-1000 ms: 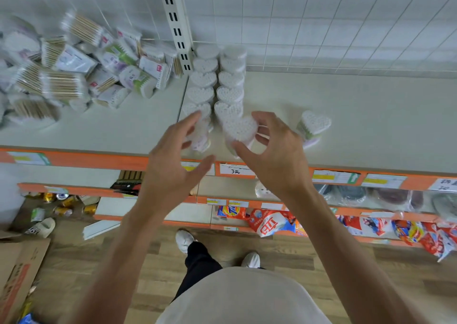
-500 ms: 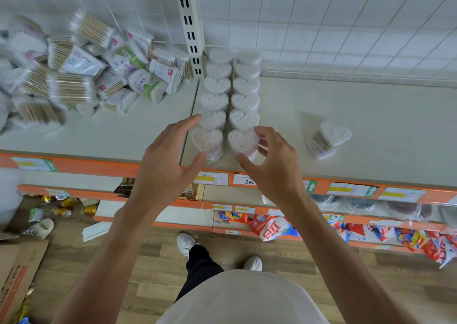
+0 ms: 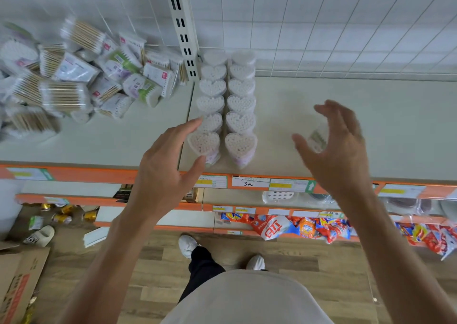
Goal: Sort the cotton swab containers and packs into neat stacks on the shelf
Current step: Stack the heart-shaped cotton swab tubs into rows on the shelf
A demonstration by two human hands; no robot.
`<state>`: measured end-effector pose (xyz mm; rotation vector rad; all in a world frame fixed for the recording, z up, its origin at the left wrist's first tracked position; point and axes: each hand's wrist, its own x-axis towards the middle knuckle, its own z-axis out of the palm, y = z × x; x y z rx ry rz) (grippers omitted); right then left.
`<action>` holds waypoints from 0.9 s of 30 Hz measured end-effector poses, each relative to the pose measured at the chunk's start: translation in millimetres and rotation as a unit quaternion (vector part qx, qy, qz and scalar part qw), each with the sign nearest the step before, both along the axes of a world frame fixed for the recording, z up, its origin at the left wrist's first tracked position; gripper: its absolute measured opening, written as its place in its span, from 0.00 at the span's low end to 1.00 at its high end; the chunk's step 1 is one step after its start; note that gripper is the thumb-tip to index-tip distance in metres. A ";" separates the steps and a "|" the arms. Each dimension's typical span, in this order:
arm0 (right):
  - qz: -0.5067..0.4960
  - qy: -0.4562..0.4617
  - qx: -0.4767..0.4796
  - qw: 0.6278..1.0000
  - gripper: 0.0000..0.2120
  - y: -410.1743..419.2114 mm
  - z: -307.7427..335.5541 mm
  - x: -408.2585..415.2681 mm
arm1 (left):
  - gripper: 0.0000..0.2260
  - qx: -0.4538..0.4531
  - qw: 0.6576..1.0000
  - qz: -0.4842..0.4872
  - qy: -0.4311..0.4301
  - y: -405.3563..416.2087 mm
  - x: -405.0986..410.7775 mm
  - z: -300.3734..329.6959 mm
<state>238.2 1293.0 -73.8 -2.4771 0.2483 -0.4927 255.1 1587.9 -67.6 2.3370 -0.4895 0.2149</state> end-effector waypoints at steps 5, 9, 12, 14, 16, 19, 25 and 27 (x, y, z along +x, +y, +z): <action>-0.015 0.115 -0.043 0.992 0.32 -30.8 -17.8 9.0 | 0.24 -0.004 1.000 -0.023 -0.008 -13.2 -3.3 2.5; -0.007 0.101 -0.023 0.995 0.22 -32.3 -15.7 9.2 | 0.24 -0.001 0.999 -0.042 -0.029 -32.4 -6.9 2.1; 0.027 0.056 0.060 0.996 0.18 -23.7 2.9 -3.6 | 0.24 -0.006 0.998 -0.057 -0.035 -55.3 -8.3 3.7; 0.052 0.029 0.158 0.986 0.18 -12.6 20.9 -17.6 | 0.29 0.006 0.996 -0.088 -0.015 -72.8 -8.9 6.9; 0.072 0.010 0.239 0.968 0.17 -5.6 33.7 -32.0 | 0.34 0.027 0.992 -0.125 0.009 -88.9 -10.4 7.8; 0.089 0.003 0.316 0.944 0.17 -6.7 39.8 -50.1 | 0.35 -0.002 0.990 -0.142 0.026 -107.3 -15.9 6.4; 0.087 -0.013 0.364 0.927 0.20 -24.7 30.5 -79.7 | 0.28 -0.136 0.975 -0.158 0.078 -132.2 -29.0 11.7; 0.102 0.005 0.329 0.939 0.17 -33.1 25.1 -88.0 | 0.29 -0.160 0.969 -0.166 0.085 -139.8 -33.2 14.1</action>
